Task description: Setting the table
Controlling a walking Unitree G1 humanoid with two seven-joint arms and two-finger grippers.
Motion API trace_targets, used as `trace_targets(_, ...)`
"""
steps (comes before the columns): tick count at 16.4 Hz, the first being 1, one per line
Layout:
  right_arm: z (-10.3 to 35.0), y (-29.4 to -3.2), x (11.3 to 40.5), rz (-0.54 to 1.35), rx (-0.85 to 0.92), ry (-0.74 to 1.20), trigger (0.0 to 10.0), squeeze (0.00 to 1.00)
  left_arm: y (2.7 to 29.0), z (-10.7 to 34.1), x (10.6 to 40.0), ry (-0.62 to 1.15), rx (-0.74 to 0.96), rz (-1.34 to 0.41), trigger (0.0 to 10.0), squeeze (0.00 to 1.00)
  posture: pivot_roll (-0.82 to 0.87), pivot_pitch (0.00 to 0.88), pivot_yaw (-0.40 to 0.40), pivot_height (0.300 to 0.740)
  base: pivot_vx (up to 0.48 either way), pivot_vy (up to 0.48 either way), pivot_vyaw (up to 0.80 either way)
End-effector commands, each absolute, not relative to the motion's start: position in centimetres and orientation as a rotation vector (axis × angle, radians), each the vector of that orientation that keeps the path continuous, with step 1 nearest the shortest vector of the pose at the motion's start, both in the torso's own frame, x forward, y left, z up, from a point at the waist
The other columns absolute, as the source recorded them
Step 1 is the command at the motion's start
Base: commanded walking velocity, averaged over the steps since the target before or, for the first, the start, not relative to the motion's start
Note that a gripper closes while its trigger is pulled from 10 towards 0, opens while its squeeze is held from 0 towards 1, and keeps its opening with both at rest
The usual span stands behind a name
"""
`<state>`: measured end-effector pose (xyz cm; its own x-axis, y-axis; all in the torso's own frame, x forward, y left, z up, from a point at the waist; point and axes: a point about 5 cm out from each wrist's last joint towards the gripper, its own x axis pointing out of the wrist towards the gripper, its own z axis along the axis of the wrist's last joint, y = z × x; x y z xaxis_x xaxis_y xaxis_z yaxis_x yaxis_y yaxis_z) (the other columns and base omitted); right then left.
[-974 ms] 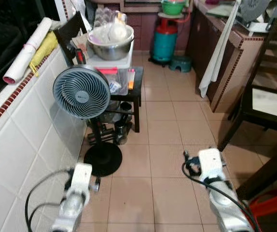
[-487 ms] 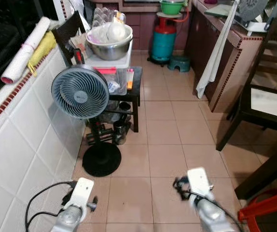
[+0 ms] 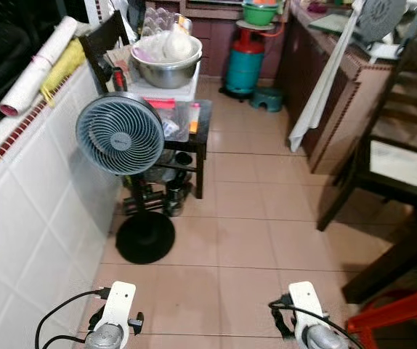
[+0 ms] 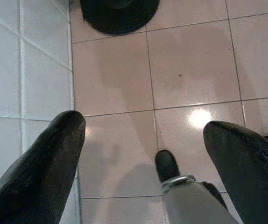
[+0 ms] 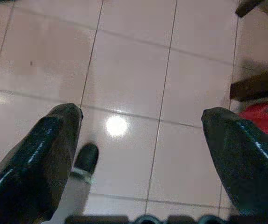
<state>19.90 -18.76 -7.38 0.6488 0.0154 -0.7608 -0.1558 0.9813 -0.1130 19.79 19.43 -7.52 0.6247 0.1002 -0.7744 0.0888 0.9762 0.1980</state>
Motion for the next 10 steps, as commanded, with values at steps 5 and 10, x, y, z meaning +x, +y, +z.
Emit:
trace_targets(5, -8.0, -18.2, 19.2, 0.077, -0.116, 0.919, 10.0, 0.0, 20.7, -8.5, 17.5, 0.983, 0.25, 0.028, 10.0, 0.0, 0.09, 0.0, -0.078, 0.74, 0.0, 0.0, 0.0)
trace_targets(10, -8.3, -17.2, 18.7, 0.053, -0.064, 0.927, 10.0, 0.0, 21.1, -8.1, 18.2, 0.987, 0.259, 0.037, 10.0, 0.0, 0.06, 0.0, -0.035, 0.74, 0.0, 0.0, 0.0)
